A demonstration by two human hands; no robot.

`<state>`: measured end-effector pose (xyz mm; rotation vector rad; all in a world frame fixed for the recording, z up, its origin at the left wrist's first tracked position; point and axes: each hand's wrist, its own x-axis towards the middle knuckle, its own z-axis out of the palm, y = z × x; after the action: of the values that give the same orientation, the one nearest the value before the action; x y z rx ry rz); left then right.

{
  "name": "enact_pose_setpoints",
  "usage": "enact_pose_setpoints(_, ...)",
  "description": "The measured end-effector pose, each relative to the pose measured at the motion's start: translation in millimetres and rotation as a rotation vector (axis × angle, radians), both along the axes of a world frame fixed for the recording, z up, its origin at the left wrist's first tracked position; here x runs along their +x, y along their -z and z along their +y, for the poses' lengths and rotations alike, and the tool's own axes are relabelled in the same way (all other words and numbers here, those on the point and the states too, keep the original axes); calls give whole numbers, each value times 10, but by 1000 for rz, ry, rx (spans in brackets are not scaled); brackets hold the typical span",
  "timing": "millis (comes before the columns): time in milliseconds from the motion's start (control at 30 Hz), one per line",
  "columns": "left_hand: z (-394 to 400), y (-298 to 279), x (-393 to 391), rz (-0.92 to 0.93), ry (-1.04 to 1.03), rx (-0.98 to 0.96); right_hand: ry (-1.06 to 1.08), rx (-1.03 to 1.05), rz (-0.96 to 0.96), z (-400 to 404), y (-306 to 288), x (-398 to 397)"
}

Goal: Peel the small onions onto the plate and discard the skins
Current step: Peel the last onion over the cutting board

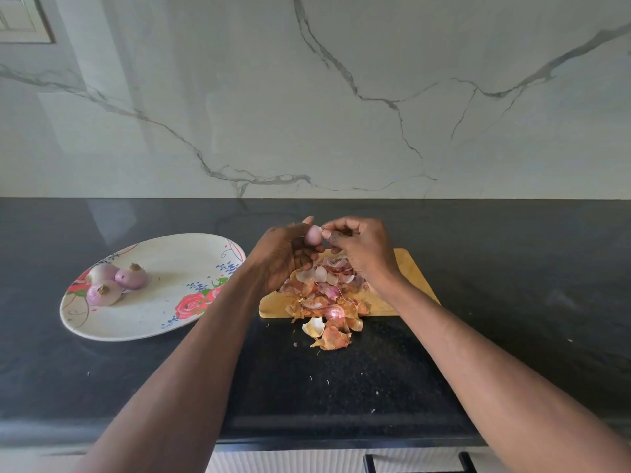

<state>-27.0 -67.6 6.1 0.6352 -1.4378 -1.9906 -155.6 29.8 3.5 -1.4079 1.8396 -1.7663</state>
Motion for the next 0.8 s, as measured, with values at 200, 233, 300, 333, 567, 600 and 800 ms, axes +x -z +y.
enact_pose_setpoints(200,15,29,-39,-3,6,-99,86,90,134,-14,26,4)
enact_pose_setpoints(233,6,42,-41,-18,10,-130,95,102,172,-11,28,3)
enact_pose_setpoints(300,4,60,-42,-47,6,-189,115,127,241,-12,38,-11)
enact_pose_setpoints(333,6,64,-46,-49,1,-205,126,149,256,-13,35,-9)
enact_pose_setpoints(567,-2,70,-71,-12,-63,-98,20,120,-109,-4,-39,38)
enact_pose_setpoints(600,-8,66,-63,-1,-65,-75,28,90,-103,3,-29,30)
enact_pose_setpoints(800,-26,34,-48,39,-45,-50,110,126,89,6,-11,22)
